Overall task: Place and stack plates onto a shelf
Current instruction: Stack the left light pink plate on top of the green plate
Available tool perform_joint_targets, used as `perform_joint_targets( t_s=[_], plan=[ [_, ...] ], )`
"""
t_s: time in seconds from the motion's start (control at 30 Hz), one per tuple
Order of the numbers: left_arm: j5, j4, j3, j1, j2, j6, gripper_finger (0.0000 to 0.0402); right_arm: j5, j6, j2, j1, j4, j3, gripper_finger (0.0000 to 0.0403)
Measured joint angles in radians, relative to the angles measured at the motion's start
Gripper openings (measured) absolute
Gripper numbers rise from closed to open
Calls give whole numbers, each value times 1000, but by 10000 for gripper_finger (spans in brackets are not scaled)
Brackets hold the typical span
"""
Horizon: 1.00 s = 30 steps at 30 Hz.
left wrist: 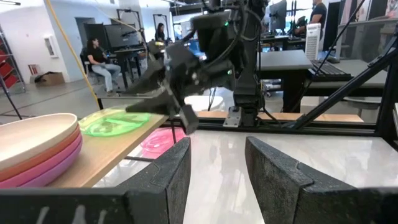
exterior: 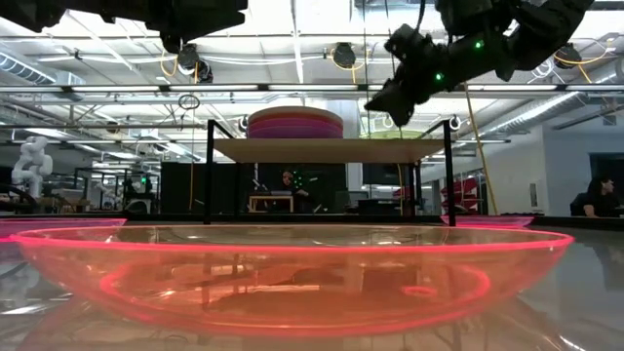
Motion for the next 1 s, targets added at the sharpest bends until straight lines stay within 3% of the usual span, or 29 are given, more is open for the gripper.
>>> perform_joint_targets(
  t_s=[0.37,0.47,0.67,0.8,0.9,1.0],
  plan=[
    [0,-12,0,0,0,2,159,-4,116,-175,155,0,0,147],
    [0,-21,0,0,0,4,159,-3,147,-265,191,-110,0,144],
    [-1,-23,0,1,0,4,159,-5,240,-458,201,-503,0,144],
    [-1,-23,0,1,0,-5,159,-152,435,-559,200,-667,0,144],
    [-1,-27,0,1,0,-108,159,-308,504,-592,204,-687,0,144],
    [-8,-120,42,-7,0,-122,159,-381,575,-601,214,-689,0,144]
  ],
)
